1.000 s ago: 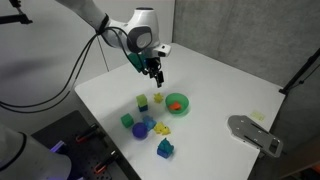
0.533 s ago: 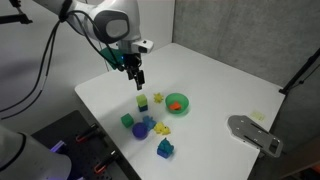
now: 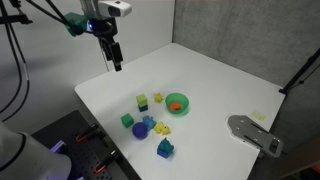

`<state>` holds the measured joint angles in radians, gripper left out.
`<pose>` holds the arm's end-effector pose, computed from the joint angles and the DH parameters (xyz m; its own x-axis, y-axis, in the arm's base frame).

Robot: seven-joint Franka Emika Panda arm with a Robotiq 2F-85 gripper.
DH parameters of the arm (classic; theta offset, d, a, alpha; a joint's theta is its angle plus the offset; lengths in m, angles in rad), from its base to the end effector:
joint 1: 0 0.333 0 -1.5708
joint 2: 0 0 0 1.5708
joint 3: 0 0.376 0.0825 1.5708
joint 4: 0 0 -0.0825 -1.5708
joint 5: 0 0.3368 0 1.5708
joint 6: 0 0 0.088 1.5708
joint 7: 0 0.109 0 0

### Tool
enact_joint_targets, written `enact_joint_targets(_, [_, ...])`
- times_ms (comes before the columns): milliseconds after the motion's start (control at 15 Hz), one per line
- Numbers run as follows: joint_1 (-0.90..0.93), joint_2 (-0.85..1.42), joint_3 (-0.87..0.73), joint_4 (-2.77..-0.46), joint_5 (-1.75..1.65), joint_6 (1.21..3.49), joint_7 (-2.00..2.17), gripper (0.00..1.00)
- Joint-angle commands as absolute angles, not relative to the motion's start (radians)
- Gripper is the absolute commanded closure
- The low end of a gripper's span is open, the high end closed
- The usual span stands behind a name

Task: Put the orange toy in the bowl

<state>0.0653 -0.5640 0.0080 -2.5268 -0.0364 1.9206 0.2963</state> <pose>0.2942 0.0194 0.5299 0.9772 -0.2102 -0.0295 -0.2086 -0.9768 0.0486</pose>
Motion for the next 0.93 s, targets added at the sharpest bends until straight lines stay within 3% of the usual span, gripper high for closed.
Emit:
enact_joint_targets(0, [0.043,-0.621,0.020,-2.475,0.007,1.829,0.242,0.00])
enact_joint_targets(867, [0.082,-0.602,-0.008,-2.450,0.013,1.837,-0.139,0.00])
